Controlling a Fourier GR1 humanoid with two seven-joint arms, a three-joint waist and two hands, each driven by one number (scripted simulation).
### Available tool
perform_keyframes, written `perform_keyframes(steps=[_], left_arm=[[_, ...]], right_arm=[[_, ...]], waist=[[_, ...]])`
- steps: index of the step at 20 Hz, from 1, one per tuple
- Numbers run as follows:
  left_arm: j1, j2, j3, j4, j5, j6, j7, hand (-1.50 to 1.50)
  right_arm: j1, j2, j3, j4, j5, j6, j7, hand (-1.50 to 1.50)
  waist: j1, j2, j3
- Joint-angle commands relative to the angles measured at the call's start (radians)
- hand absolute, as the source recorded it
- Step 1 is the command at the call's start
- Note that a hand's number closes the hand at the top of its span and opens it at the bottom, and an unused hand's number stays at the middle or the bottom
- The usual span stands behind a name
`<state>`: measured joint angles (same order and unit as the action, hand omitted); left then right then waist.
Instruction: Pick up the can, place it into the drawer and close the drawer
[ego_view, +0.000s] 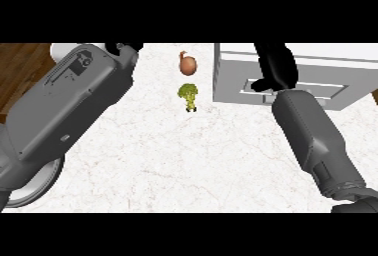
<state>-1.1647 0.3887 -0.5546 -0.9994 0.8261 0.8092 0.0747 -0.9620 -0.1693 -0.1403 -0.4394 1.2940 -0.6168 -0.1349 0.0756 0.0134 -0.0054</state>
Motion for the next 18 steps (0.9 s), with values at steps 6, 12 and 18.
perform_keyframes(steps=[6,12,18], left_arm=[[0.027,0.005,-0.001,-0.080,-0.023,0.004,0.026,-1.50],[0.043,0.052,0.003,-0.118,-0.039,0.005,0.055,-1.50],[0.084,0.073,-0.002,-0.210,-0.040,0.018,0.086,-1.50]], right_arm=[[-0.158,-0.029,-0.049,0.158,0.010,-0.080,0.045,-1.50],[-0.257,-0.070,-0.051,0.210,0.028,-0.028,0.081,-1.50],[-0.289,-0.084,-0.095,0.256,-0.031,0.076,-0.026,-1.50]], waist=[[0.033,0.023,0.008],[0.037,0.022,0.007],[0.055,0.019,0.008]])
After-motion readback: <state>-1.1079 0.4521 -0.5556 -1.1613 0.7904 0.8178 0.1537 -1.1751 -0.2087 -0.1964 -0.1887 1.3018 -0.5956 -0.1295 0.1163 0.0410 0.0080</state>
